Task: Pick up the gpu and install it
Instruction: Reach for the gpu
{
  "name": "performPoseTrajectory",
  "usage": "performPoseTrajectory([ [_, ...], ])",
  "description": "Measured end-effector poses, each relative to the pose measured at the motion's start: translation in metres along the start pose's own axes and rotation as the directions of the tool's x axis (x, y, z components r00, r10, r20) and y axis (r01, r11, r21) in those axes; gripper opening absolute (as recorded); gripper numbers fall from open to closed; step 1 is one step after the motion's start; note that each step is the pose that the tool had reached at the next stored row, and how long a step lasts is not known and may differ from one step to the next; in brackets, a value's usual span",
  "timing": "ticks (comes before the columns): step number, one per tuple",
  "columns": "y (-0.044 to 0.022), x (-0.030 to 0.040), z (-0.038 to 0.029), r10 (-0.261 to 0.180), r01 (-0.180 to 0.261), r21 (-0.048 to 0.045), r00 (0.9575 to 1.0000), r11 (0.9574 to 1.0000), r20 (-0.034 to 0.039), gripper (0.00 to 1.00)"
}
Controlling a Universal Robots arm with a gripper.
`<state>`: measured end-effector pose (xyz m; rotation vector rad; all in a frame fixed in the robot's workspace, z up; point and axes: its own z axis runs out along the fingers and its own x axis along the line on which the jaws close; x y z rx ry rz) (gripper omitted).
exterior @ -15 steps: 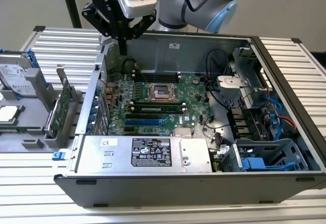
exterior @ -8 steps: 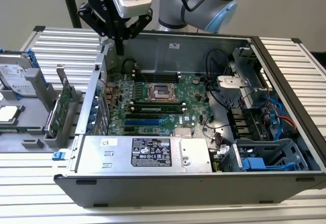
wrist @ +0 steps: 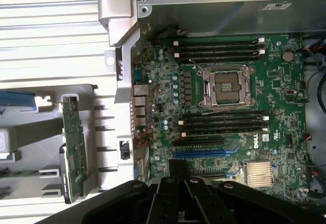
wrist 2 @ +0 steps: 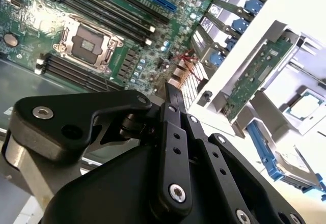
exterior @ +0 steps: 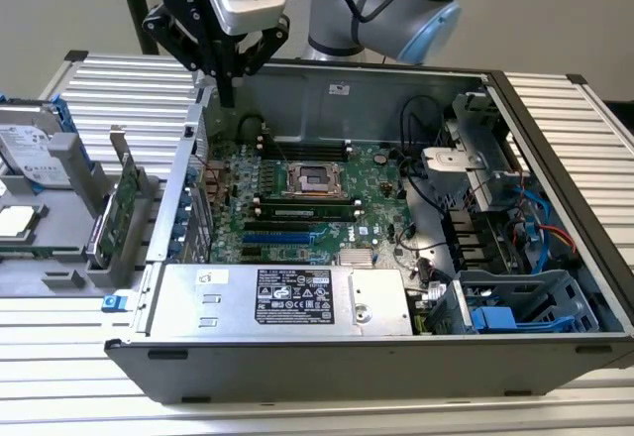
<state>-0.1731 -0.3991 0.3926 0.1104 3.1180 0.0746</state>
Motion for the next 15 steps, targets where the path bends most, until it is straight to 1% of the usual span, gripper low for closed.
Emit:
performPoseTrajectory([
  [15,-0.0009,0.0128,-0.0003,0.000,0.000,0.0000,1.0000,1.0000,0.0000,0.00],
])
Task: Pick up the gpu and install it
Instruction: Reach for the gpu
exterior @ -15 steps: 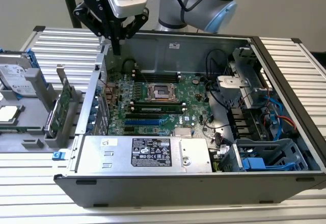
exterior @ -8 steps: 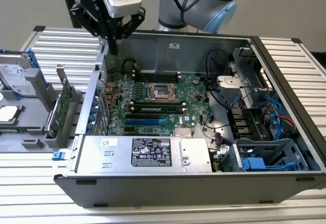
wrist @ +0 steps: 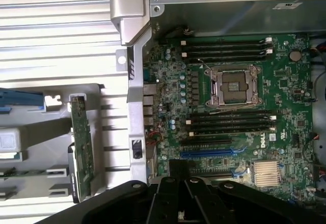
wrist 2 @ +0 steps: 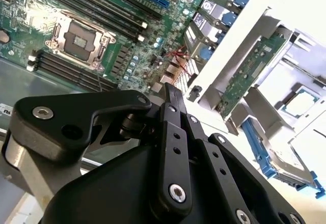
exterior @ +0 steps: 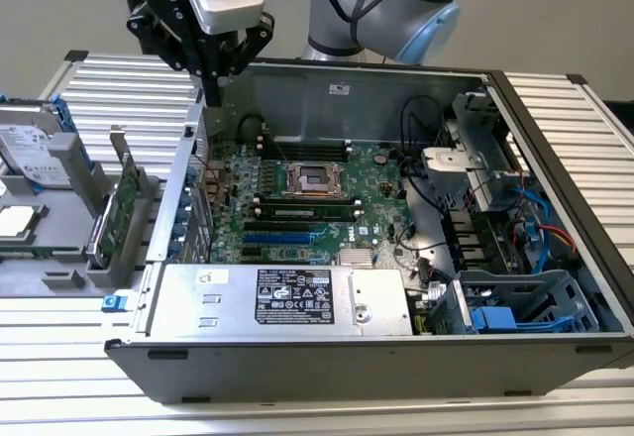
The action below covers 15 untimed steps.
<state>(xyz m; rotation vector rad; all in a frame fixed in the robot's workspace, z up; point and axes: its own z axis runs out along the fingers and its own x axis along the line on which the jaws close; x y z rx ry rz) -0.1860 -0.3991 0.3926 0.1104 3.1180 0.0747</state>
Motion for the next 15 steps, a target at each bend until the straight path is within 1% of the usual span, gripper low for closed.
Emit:
performPoseTrajectory([
  [15,-0.0008,0.0121,-0.0003,0.000,0.000,0.0001,1.0000,1.0000,-0.0001,0.00],
])
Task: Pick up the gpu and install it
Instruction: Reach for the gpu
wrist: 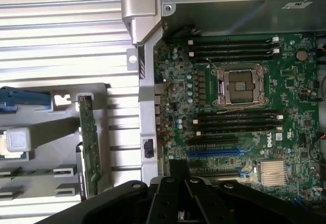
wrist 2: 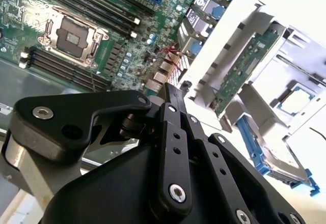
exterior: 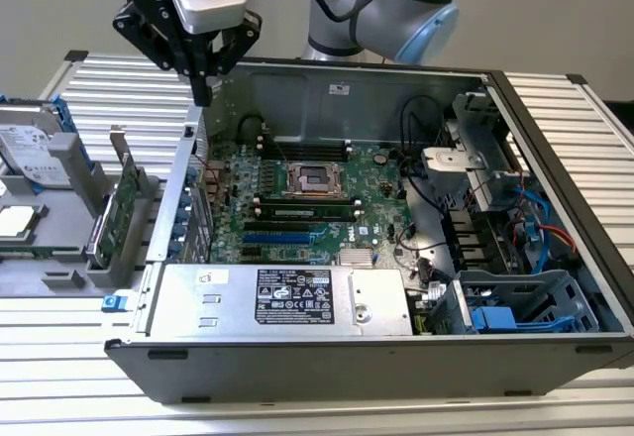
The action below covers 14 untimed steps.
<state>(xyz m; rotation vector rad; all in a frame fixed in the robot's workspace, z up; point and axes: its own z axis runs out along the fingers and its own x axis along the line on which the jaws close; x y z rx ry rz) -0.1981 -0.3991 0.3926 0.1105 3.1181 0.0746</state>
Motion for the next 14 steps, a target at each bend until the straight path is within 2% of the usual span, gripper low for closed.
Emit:
performPoseTrajectory([
  [14,-0.0009,0.0122,-0.0002,0.000,0.000,-0.0001,1.0000,1.0000,0.0000,0.00],
])
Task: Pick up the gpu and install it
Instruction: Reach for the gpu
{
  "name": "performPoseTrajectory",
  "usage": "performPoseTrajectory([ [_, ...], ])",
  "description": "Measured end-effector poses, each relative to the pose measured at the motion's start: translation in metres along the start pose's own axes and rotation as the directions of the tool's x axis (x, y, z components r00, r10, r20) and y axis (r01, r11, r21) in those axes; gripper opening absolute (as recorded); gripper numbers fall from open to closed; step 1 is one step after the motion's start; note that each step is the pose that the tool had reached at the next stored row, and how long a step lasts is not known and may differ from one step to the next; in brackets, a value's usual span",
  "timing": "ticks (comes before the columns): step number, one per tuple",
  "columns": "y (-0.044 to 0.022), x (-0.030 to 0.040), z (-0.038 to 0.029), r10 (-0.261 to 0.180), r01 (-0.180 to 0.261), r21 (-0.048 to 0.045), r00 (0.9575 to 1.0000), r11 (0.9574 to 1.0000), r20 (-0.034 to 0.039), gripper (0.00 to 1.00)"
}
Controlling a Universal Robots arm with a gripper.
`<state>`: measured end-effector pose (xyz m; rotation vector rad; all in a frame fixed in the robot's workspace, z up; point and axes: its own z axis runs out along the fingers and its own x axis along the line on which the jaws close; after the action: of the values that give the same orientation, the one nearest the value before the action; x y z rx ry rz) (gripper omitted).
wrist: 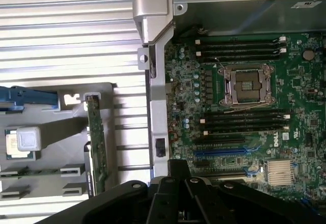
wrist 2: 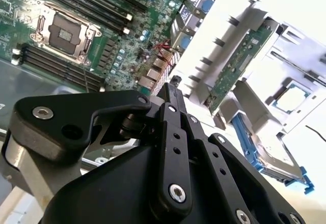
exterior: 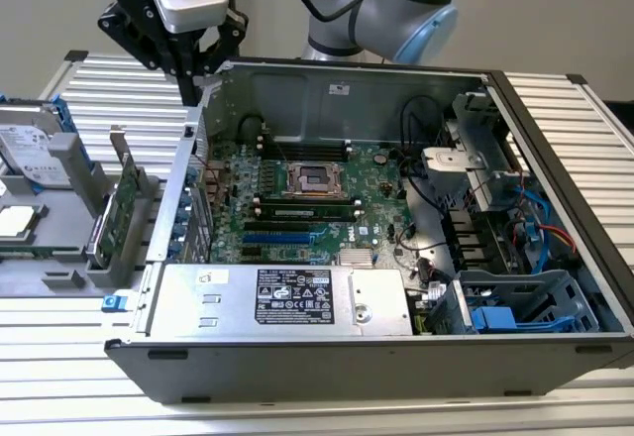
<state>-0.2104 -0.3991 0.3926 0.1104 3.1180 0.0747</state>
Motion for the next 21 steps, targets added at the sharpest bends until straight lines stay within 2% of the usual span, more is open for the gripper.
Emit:
performPoseTrajectory([
  [21,-0.0015,0.0212,-0.0005,0.000,0.000,0.0000,1.0000,1.0000,0.0000,0.00],
])
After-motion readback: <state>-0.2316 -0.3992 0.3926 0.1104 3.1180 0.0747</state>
